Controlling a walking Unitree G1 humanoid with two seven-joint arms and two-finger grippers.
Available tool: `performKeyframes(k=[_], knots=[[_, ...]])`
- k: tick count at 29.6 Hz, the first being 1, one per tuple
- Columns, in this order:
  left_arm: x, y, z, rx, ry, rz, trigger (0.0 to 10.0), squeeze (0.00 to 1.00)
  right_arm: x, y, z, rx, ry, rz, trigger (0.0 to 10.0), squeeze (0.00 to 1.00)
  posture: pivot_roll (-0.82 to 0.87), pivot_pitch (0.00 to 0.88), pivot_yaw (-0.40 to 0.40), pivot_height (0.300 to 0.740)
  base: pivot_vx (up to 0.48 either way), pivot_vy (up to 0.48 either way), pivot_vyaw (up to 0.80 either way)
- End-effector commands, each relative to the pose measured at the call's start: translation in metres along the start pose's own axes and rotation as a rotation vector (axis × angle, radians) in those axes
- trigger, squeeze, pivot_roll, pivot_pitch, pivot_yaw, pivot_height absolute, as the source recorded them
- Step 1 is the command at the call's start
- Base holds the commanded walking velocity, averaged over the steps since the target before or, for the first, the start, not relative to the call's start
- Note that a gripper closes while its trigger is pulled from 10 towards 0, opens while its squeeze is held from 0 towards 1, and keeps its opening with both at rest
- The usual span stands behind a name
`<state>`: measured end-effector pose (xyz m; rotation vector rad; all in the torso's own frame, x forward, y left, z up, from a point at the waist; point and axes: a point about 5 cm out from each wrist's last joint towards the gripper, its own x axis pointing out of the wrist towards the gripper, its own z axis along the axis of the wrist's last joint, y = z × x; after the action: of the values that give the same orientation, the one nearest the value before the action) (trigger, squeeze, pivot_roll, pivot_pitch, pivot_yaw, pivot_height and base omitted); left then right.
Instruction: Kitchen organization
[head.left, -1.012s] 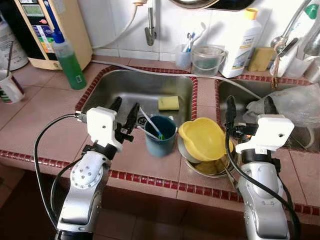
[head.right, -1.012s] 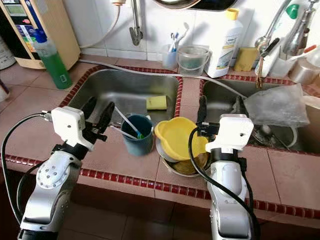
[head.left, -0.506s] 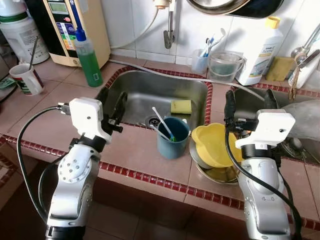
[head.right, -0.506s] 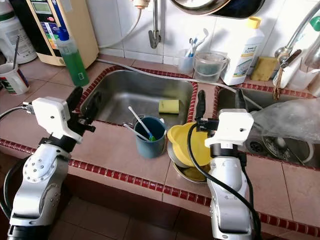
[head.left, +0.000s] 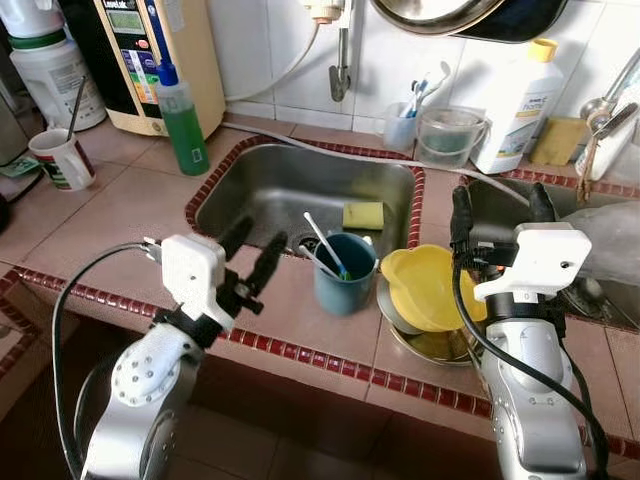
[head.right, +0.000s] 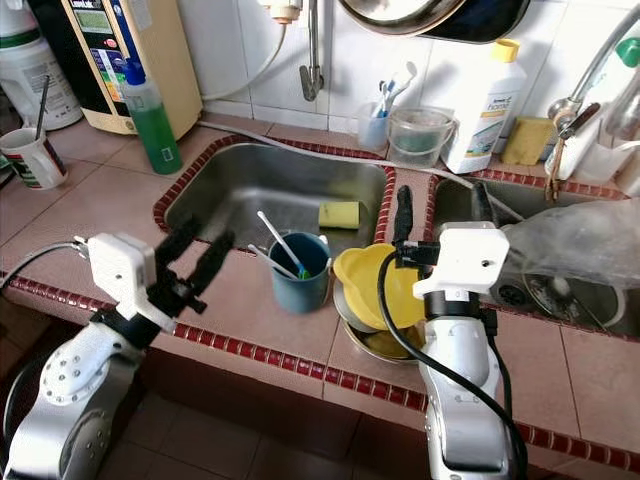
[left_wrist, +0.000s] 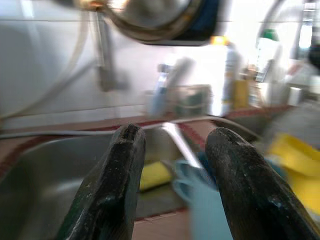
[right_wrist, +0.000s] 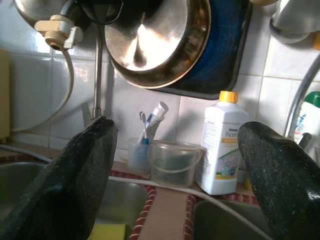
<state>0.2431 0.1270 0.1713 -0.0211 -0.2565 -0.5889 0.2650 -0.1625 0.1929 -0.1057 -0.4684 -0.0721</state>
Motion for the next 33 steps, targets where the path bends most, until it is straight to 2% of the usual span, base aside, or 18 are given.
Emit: performKeyframes(k=[1, 8, 18, 23, 27, 33], knots=[[-0.001, -0.004, 0.004, -0.02, -0.01, -0.025, 10.0, 0.0, 0.0, 0.0, 0.002, 0.003, -0.005, 0.01, 10.0, 0.0, -0.13, 0.08, 0.038, 0.74, 0.0, 0.0, 0.0], [-0.004, -0.011, 0.005, -0.04, -0.01, -0.063, 10.0, 0.0, -0.003, 0.001, 0.001, 0.003, 0.003, 0.02, 10.0, 0.0, -0.13, 0.085, 0.036, 0.74, 0.0, 0.0, 0.0], [-0.007, -0.019, -0.004, -0.085, 0.03, -0.108, 10.0, 0.0, -0.003, 0.002, 0.003, 0.002, 0.004, 0.033, 10.0, 0.0, -0.14, 0.088, 0.034, 0.74, 0.0, 0.0, 0.0], [-0.006, -0.021, -0.011, -0.112, 0.048, -0.095, 10.0, 0.0, -0.004, 0.005, 0.005, 0.01, 0.001, 0.036, 10.0, 0.0, -0.15, 0.089, 0.036, 0.74, 0.0, 0.0, 0.0], [-0.004, -0.019, -0.026, -0.156, 0.103, -0.047, 10.0, 0.0, -0.003, 0.004, 0.006, 0.03, 0.001, 0.026, 10.0, 0.0, -0.15, 0.09, 0.033, 0.74, 0.0, 0.0, 0.0], [-0.001, -0.02, -0.026, -0.173, 0.096, -0.033, 10.0, 0.0, -0.004, 0.004, 0.007, 0.026, 0.0, 0.027, 10.0, 0.0, -0.16, 0.085, 0.034, 0.74, 0.0, 0.0, 0.0]])
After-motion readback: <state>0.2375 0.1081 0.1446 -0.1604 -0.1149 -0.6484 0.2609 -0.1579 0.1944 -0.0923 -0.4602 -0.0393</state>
